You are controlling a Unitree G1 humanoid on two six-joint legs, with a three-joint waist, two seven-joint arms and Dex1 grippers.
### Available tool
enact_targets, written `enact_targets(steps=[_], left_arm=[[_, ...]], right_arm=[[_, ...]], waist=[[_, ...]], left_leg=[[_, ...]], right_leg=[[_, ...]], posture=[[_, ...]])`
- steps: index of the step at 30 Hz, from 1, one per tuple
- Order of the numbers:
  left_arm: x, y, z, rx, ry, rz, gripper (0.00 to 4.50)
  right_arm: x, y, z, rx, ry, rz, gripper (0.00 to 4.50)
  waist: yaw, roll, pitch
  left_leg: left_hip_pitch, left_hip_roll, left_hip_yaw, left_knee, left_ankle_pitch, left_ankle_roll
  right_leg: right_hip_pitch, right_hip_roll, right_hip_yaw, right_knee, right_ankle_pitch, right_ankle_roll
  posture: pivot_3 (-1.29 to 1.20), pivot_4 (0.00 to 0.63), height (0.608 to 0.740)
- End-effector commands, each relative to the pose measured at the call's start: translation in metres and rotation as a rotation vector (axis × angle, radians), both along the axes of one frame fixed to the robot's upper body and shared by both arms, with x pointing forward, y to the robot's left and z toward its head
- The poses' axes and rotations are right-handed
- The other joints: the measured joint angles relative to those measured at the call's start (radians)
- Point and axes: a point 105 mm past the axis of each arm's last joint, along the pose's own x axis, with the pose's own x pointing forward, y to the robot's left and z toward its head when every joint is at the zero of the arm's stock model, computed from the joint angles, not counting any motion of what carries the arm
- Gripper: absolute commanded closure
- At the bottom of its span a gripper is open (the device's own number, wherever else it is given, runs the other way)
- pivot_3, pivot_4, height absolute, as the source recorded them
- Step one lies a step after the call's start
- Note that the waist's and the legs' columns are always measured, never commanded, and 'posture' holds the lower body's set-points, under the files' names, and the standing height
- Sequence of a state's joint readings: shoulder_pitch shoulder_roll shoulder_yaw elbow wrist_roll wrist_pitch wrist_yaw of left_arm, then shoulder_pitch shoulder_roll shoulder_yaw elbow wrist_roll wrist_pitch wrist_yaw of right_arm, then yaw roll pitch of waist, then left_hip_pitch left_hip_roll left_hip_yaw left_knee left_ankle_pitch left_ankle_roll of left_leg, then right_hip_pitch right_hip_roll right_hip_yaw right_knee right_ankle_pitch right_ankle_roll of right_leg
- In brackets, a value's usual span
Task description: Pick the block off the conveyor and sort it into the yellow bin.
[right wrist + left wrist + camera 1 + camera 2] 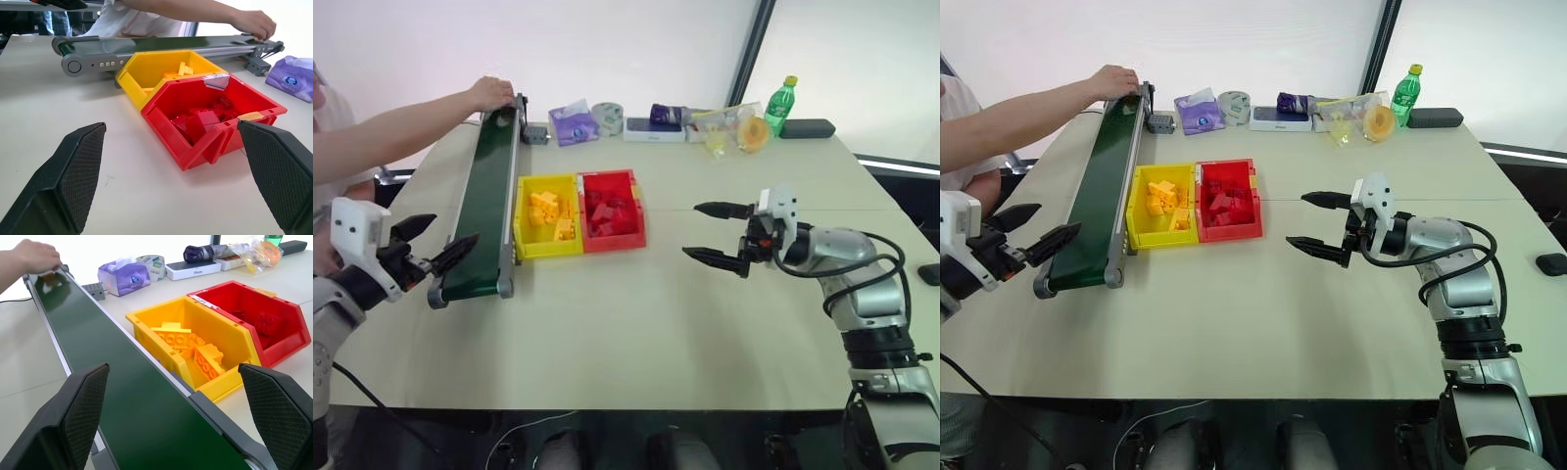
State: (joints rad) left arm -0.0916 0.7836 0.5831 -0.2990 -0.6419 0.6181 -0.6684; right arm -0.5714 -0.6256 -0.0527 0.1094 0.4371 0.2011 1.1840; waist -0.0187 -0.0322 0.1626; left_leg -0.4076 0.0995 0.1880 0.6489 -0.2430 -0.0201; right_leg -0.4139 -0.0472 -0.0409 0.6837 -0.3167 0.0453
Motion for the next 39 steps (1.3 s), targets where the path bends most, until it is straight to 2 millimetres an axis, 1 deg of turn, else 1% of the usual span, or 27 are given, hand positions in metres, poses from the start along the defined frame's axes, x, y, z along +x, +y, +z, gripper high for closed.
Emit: enact_targets(steps=[1, 4, 10, 29, 35, 39], left_arm=[[-0.003, 0.0019, 0.0131, 0.026, -0.063, 0.012, 0.04], [-0.003, -0.0012, 0.0156, 0.009, -0.073, -0.011, 0.04], [-0.002, -0.0009, 0.0175, 0.005, -0.073, -0.009, 0.04], [-0.0069, 0.0009, 0.0117, 0.003, -0.05, 0.017, 0.04], [-0.0063, -0.0007, 0.017, -0.015, -0.087, 0.03, 0.04], [-0.0065, 0.0002, 0.0161, -0.005, -0.086, 0.034, 0.04]], right_arm=[[-0.0007, 0.0015, 0.0122, 0.009, -0.051, 0.014, 0.0], [-0.0009, 0.001, 0.012, 0.009, -0.05, 0.014, 0.0], [-0.0016, 0.0003, 0.0109, 0.008, -0.049, 0.013, 0.0], [-0.0006, 0.0015, 0.0082, 0.007, -0.042, 0.022, 0.0], [0.0012, 0.0027, 0.0085, 0.009, -0.041, 0.028, 0.0], [0.0019, 0.0034, 0.0087, 0.008, -0.043, 0.03, 0.0]], waist=[[0.0, 0.0, 0.0], [0.0, 0.0, 0.0], [0.0, 0.0, 0.0], [0.0, 0.0, 0.0], [0.0, 0.0, 0.0], [0.0, 0.0, 0.0]], left_leg=[[0.0, 0.0, 0.0, 0.0, 0.0, 0.0], [0.0, 0.0, 0.0, 0.0, 0.0, 0.0], [0.0, 0.0, 0.0, 0.0, 0.0, 0.0], [0.0, 0.0, 0.0, 0.0, 0.0, 0.0], [0.0, 0.0, 0.0, 0.0, 0.0, 0.0], [0.0, 0.0, 0.0, 0.0, 0.0, 0.0]], right_leg=[[0.0, 0.0, 0.0, 0.0, 0.0, 0.0], [0.0, 0.0, 0.0, 0.0, 0.0, 0.0], [0.0, 0.0, 0.0, 0.0, 0.0, 0.0], [0.0, 0.0, 0.0, 0.0, 0.0, 0.0], [0.0, 0.0, 0.0, 0.0, 0.0, 0.0], [0.0, 0.0, 0.0, 0.0, 0.0, 0.0]], posture=[[0.0, 0.15, 0.74], [0.0, 0.15, 0.74], [0.0, 0.15, 0.74], [0.0, 0.15, 0.74], [0.0, 0.15, 0.74], [0.0, 0.15, 0.74]])
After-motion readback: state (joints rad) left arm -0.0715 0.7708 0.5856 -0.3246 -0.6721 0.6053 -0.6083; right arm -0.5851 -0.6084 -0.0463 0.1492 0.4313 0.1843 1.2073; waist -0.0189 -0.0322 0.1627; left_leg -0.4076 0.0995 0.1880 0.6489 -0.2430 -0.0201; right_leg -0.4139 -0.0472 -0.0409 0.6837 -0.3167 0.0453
